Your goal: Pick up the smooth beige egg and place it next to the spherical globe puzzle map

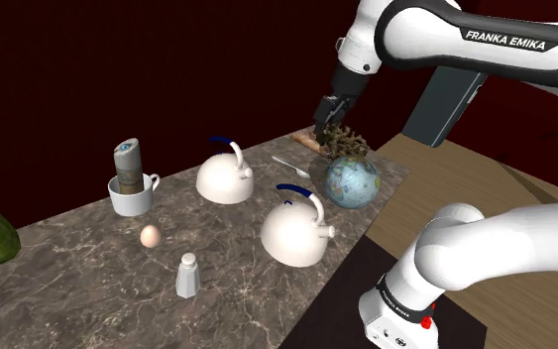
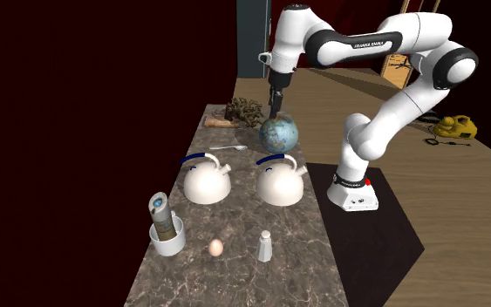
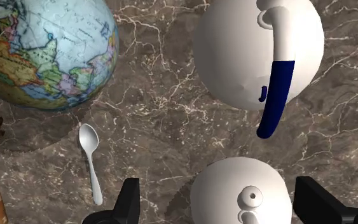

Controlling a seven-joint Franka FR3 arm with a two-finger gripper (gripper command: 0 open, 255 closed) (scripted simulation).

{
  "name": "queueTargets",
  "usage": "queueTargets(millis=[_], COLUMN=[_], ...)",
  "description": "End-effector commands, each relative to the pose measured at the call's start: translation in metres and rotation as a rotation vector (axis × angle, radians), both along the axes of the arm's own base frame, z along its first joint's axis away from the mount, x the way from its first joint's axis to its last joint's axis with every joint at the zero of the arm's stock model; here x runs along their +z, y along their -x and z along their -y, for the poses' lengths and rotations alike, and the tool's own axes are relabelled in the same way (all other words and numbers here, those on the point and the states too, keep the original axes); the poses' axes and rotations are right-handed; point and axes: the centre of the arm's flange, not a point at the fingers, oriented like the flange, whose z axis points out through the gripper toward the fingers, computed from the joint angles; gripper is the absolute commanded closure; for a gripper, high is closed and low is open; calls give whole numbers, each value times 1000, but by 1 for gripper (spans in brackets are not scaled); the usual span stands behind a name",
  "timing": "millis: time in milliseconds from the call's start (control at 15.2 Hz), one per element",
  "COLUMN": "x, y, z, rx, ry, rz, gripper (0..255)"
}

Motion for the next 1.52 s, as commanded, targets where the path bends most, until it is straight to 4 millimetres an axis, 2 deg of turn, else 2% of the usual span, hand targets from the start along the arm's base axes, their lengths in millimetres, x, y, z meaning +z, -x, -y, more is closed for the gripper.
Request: queueTargets(millis=[0,1452], x=[-11,-166], y=[-5,-76], z=[-22,-254], rx=[-4,-33], ry=[-2,-18], rz=[6,51], gripper=[0,0])
